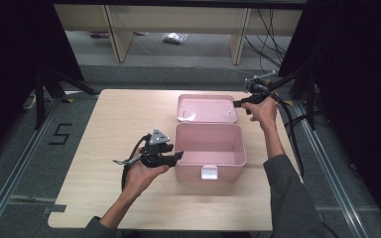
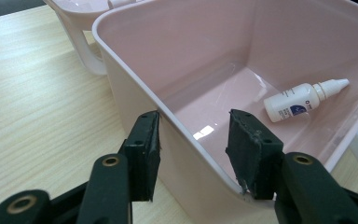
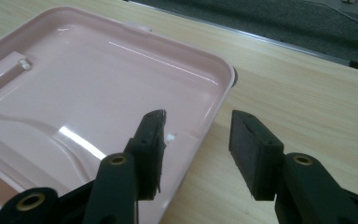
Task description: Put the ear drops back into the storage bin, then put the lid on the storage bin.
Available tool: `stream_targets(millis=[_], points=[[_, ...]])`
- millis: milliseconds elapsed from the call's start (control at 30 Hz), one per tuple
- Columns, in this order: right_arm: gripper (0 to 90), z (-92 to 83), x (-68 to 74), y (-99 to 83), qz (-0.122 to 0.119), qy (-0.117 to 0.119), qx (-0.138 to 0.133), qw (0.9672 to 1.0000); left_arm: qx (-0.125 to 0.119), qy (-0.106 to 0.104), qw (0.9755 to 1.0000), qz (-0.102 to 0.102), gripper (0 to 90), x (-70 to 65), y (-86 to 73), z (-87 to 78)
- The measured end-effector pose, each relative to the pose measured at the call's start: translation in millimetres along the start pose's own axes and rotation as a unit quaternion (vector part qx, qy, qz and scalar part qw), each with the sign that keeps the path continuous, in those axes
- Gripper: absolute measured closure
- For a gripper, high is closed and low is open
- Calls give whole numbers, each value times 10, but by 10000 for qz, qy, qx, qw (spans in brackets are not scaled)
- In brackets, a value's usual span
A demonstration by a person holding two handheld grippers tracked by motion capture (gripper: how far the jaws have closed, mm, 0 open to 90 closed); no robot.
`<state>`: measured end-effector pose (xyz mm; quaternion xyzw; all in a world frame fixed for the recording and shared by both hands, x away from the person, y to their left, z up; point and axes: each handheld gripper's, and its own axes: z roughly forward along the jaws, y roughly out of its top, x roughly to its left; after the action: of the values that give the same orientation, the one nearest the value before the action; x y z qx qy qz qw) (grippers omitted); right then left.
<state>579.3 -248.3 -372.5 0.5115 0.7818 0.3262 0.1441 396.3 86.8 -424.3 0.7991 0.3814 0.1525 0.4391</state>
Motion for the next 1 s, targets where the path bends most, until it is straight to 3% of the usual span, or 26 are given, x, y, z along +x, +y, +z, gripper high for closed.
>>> stream_targets(millis=[33, 100, 133, 200, 233, 267, 300, 333, 400, 433, 767, 800, 900, 933, 1000], points=[[563, 9, -6, 2, -40, -4, -3, 10000, 1, -1, 10000, 7, 536, 0, 1, 0], [565, 26, 14, -1, 96, 15, 45, 9999, 6, -16, 10000, 10, 536, 3, 3, 1], [565, 38, -10, 2, -37, -5, 39, 10000, 7, -17, 10000, 11, 535, 4, 3, 0], [568, 77, -16, -6, -53, -21, -72, 10000, 7, -5, 10000, 10, 535, 3, 2, 0], [569, 85, 2, -8, 109, 12, -31, 9999, 14, -24, 10000, 14, 535, 5, 3, -1], [570, 96, -44, -10, -190, -46, -12, 9998, 15, -23, 10000, 11, 536, 4, 2, -1], [570, 96, -28, -3, 9, 16, 54, 10000, 14, -22, 10000, 9, 536, 3, 2, -1], [572, 107, -27, -4, 29, -1, 39, 10000, 2, -3, 10000, 4, 536, 0, 0, 0], [574, 135, -49, -7, -118, -45, 26, 9999, 0, -8, 10000, -1, 536, 0, -2, -1], [575, 144, -38, -1, -13, -38, 61, 10000, 0, -9, 10000, -1, 536, 1, -1, -1], [623, 327, -40, 29, 15, -56, 151, 9999, 7, -14, 10000, 14, 536, 3, 2, 0], [630, 365, -47, 28, -47, -136, 21, 9999, 7, -17, 10000, 13, 536, 3, 2, 1], [660, 388, -57, 39, -37, -206, 207, 9996, -9, -32, 10000, 5, 535, 6, -2, 1], [666, 395, -38, 41, 104, -249, 225, 9994, -4, -42, 10000, 10, 535, 7, -2, 1], [674, 415, -73, 49, -32, -270, 210, 9994, -6, -41, 10000, -1, 535, 6, -2, 1]])
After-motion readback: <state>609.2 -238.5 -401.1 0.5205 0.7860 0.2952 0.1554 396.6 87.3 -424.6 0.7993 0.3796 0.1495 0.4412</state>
